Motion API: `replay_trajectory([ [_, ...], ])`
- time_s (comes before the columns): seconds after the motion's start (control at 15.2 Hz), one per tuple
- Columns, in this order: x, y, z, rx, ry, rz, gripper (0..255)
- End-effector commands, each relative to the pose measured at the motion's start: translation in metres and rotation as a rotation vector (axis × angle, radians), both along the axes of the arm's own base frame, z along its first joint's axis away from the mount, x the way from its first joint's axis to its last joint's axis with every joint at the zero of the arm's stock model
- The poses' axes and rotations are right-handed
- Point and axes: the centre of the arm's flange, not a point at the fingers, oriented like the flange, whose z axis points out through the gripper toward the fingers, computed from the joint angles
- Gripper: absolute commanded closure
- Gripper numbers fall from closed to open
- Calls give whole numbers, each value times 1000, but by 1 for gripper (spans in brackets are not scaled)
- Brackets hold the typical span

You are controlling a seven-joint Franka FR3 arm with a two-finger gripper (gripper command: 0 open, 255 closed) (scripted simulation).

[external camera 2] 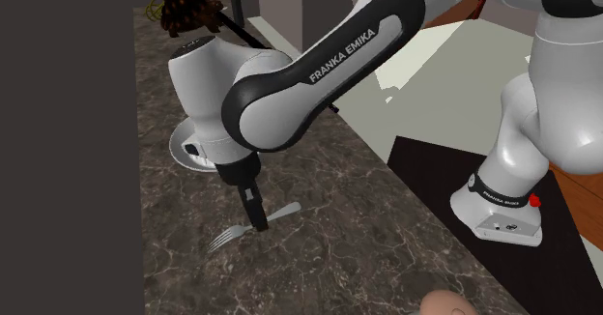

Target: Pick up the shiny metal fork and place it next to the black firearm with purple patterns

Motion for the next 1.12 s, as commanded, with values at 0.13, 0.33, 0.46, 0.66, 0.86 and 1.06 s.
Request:
replay_trajectory([
  [0.13,-5,2,-24,0,0,1,0],
  [0.33,-5,2,-24,0,0,1,0],
  [0.46,-5,2,-24,0,0,1,0],
  [0.66,-5,2,-24,0,0,1,0],
  [0.86,-5,2,-24,0,0,1,255],
  [1.06,-5,2,-24,0,0,1,255],
])
